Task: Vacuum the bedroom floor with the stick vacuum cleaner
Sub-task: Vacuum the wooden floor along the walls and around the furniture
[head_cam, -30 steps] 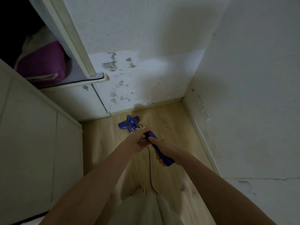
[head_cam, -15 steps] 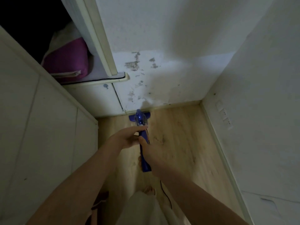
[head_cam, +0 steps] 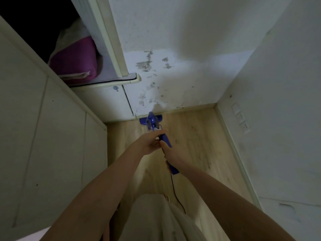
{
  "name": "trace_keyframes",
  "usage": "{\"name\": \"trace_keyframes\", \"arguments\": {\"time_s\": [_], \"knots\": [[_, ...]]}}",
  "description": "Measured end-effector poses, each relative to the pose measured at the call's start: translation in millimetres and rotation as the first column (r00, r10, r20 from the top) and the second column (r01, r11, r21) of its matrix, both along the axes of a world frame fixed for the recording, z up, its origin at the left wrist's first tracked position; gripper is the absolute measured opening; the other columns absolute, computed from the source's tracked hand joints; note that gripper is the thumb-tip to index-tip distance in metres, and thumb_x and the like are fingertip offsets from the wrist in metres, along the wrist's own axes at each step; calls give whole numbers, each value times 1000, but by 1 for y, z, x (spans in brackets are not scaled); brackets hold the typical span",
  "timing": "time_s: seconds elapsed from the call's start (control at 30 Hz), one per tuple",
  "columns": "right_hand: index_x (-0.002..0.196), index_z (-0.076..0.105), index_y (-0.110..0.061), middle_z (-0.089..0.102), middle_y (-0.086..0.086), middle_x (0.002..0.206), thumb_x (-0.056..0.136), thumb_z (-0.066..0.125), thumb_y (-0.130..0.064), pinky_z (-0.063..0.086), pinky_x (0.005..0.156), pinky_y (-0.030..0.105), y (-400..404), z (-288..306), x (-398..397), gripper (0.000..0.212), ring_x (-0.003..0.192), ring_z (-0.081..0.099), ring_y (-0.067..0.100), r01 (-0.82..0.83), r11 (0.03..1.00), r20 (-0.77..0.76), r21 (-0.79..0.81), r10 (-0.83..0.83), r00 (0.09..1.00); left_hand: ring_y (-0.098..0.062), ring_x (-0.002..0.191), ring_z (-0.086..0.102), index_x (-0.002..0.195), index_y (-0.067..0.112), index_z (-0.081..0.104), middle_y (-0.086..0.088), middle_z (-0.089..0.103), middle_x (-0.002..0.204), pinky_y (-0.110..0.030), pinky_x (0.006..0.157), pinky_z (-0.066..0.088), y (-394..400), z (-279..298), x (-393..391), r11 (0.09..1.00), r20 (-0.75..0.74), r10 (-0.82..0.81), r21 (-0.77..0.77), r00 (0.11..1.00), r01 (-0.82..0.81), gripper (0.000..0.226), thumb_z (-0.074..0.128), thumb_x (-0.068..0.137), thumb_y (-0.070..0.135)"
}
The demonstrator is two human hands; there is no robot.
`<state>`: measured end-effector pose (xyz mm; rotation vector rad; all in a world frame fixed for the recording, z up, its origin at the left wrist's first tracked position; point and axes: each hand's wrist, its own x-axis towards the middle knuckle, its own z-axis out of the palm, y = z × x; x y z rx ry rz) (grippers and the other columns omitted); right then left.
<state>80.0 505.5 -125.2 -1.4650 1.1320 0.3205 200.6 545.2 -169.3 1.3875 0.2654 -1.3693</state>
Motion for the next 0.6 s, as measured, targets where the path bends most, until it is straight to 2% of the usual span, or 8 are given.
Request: {"name": "trace_keyframes", "arguments": {"time_s": [0.07, 0.2, 0.33, 0.43, 0.5, 0.6], "knots": [[76, 48, -14, 50, 1, 59, 97, 43, -53, 42, 48, 26, -11, 2, -13, 44, 46, 47, 13, -12, 999, -33, -43, 11, 999, -21, 68, 62, 118, -1, 53, -14, 61, 85, -24, 51, 53, -12, -1, -15, 999, 24, 44, -11, 999, -44, 39, 70, 85, 12], [72, 45, -14, 47, 2, 58, 99, 38, -54, 39, 43, 23, -35, 21, -45, 49, 44, 43, 13, -14, 996, -85, -89, 6, 996, -20, 69, 57, 109, 0, 48, -12, 54, 82, -24, 45, 51, -47, 3, -44, 999, 62, 35, 15, 997, -36, 25, 61, 89, 3], [69, 45, -15, 47, 0, 56, 98, 39, -55, 39, 44, 21, -49, 33, -81, 50, 43, 43, 13, 47, 994, -109, -102, -59, 992, -19, 71, 58, 92, 4, 52, -9, 56, 83, -30, 57, 52, -72, 9, -78, 991, 113, -117, 79, 987, 109, 10, 60, 89, 10], [68, 46, -13, 49, 2, 54, 99, 39, -54, 40, 42, 20, -52, 38, -117, 52, 40, 44, 13, 108, 988, -108, -106, -119, 987, -21, 70, 59, 105, 2, 50, -12, 58, 84, -29, 49, 53, -84, 14, -113, 987, 59, -146, 78, 988, 141, 24, 65, 86, 6], [69, 47, -12, 50, 3, 55, 99, 40, -53, 41, 41, 20, -54, 39, -142, 52, 40, 46, 13, 138, 982, -105, -127, -151, 983, -21, 73, 60, 109, 3, 49, -13, 58, 88, -30, 50, 53, -92, 17, -140, 985, 54, -163, 70, 985, 159, 30, 67, 85, 6], [67, 49, -10, 51, 4, 54, 98, 41, -55, 41, 41, 21, -62, 39, -178, 55, 39, 47, 15, 194, 972, -117, -136, -210, 971, -21, 74, 59, 94, 4, 51, -11, 57, 86, -31, 62, 54, -103, 20, -177, 973, 42, -229, 50, 972, 227, 16, 66, 87, 7]]}}
